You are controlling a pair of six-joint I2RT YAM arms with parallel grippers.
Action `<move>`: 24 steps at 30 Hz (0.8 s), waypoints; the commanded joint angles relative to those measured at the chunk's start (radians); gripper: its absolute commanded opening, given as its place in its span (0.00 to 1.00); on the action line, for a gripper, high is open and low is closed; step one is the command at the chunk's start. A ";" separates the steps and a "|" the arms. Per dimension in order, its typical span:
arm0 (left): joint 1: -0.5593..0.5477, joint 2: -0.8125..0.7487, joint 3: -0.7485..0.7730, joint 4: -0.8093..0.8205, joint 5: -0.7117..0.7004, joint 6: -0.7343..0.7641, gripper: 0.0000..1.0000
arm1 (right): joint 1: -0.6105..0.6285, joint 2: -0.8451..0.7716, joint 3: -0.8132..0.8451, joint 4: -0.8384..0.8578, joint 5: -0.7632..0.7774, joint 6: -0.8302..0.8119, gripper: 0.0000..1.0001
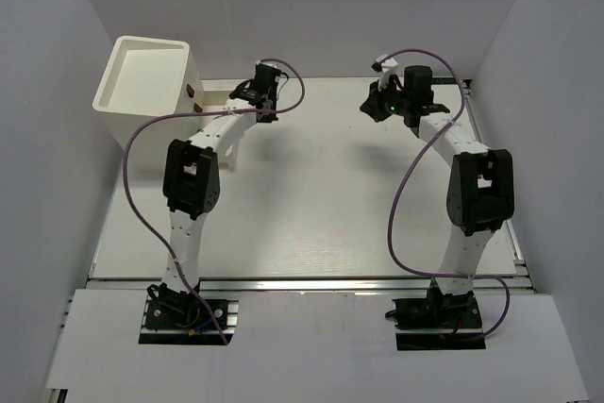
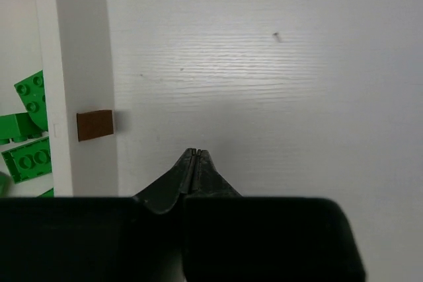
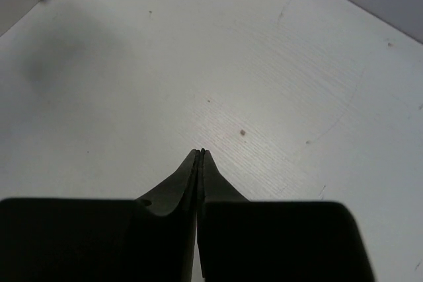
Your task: Sort the legos into containers by color
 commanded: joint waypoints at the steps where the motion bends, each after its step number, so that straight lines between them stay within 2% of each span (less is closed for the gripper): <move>1: -0.002 0.055 0.070 -0.141 -0.173 0.081 0.08 | -0.008 -0.080 -0.031 0.001 -0.040 -0.006 0.00; 5: 0.016 0.072 0.044 -0.130 -0.291 0.094 0.11 | -0.026 -0.085 -0.041 -0.008 -0.041 -0.009 0.00; 7: 0.016 0.081 0.020 -0.109 -0.352 0.105 0.15 | -0.031 -0.082 -0.040 -0.012 -0.043 -0.011 0.00; 11: 0.050 0.088 -0.002 -0.101 -0.417 0.096 0.43 | -0.034 -0.077 -0.038 -0.012 -0.047 -0.009 0.00; 12: 0.050 0.088 -0.003 -0.103 -0.428 0.094 0.58 | -0.037 -0.076 -0.038 -0.012 -0.049 -0.008 0.00; 15: 0.071 0.085 -0.019 -0.104 -0.463 0.093 0.72 | -0.036 -0.071 -0.041 -0.012 -0.050 -0.005 0.00; 18: 0.081 0.073 -0.055 -0.101 -0.466 0.088 0.77 | -0.036 -0.072 -0.043 -0.012 -0.049 -0.002 0.00; 20: 0.099 0.064 -0.071 -0.101 -0.440 0.081 0.67 | -0.037 -0.069 -0.043 -0.012 -0.047 -0.003 0.00; 21: 0.099 0.061 -0.074 -0.097 -0.436 0.081 0.56 | -0.036 -0.071 -0.043 -0.012 -0.049 -0.003 0.00; 22: 0.099 0.062 -0.071 -0.095 -0.440 0.079 0.24 | -0.040 -0.069 -0.044 -0.012 -0.050 -0.003 0.00; 23: 0.099 0.064 -0.056 -0.098 -0.454 0.071 0.14 | -0.036 -0.069 -0.044 -0.012 -0.053 -0.003 0.00; 24: 0.099 0.070 -0.046 -0.101 -0.466 0.070 0.11 | -0.039 -0.068 -0.044 -0.012 -0.055 -0.003 0.00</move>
